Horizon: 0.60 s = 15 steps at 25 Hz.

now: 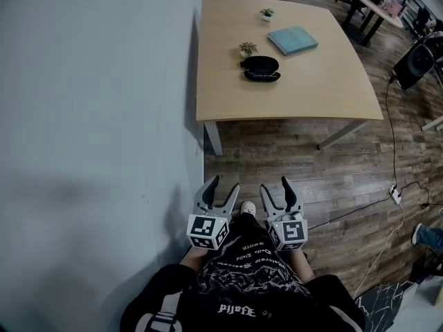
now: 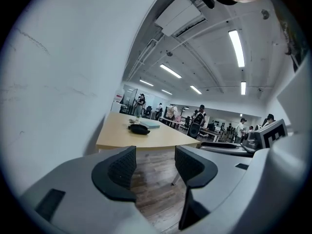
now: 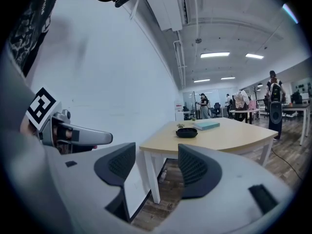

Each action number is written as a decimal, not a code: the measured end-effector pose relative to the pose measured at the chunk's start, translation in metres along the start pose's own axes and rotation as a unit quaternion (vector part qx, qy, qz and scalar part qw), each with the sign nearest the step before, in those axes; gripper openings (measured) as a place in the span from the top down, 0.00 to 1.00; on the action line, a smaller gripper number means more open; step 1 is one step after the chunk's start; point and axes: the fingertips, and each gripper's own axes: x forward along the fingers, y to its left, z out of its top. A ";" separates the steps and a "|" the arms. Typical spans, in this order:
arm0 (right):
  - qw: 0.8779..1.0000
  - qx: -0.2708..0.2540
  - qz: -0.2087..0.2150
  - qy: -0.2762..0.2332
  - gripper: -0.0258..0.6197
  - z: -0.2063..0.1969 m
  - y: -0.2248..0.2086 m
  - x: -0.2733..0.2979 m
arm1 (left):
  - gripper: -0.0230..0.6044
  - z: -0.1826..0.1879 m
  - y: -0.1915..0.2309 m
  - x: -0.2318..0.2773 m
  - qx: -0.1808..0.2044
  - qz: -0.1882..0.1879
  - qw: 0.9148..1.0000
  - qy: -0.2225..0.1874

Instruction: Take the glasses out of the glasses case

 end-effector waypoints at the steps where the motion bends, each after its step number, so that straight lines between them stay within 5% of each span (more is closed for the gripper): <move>1: 1.000 0.000 0.003 0.001 0.52 0.000 -0.001 0.001 | 0.56 -0.001 -0.001 0.001 -0.001 -0.002 1.000 0.002; 15: 1.000 0.003 0.020 0.005 0.52 -0.001 -0.055 0.022 | 0.56 0.002 -0.028 0.048 0.017 0.004 1.000 0.004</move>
